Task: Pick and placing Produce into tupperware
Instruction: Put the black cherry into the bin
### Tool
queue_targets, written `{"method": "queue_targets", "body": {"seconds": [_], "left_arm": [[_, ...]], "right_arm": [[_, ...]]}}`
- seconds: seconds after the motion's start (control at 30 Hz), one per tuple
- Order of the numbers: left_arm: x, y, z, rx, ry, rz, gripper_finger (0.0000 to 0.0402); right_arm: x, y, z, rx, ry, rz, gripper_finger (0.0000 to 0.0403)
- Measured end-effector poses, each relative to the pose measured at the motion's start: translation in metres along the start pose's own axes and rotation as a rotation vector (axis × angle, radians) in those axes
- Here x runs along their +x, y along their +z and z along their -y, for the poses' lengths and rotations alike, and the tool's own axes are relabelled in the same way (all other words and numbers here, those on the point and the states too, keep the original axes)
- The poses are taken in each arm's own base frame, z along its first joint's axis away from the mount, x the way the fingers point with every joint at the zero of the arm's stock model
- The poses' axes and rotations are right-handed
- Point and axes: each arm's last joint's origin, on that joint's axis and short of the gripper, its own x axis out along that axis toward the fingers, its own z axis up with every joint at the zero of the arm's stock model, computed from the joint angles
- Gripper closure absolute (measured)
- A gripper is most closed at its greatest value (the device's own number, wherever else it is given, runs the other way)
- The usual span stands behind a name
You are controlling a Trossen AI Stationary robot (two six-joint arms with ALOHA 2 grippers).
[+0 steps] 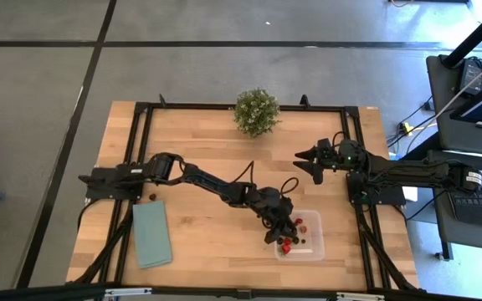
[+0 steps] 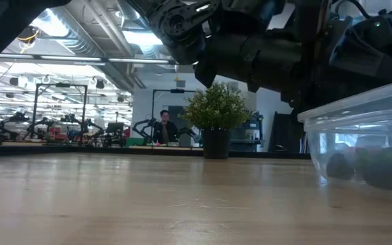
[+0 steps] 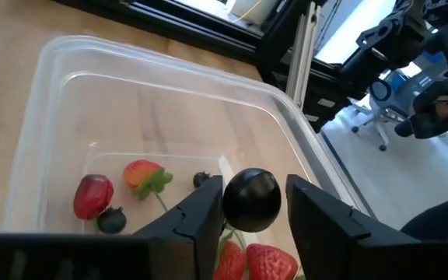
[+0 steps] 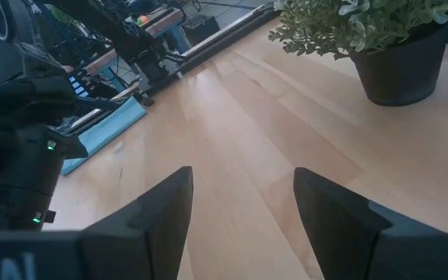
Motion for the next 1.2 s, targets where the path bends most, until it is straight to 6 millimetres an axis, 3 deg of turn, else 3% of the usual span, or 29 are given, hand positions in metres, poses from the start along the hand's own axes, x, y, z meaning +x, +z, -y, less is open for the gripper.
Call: {"method": "queue_targets", "body": {"seconds": [0.5, 0.93, 1.2], "left_arm": [[-0.009, 0.012, -0.014, 0.01, -0.137, 0.004, 0.0251], [-0.009, 0.012, -0.015, 0.01, -0.14, 0.003, 0.0219], [-0.009, 0.012, -0.015, 0.031, -0.15, 0.0, 0.0169]], "right_arm": [[0.0, -0.001, 0.001, 0.0, -0.006, -0.013, 0.0176], [0.0, -0.003, 0.001, 0.003, -0.014, -0.029, 0.0176], [0.0, -0.003, 0.001, 0.003, -0.014, -0.03, 0.0176]]}}
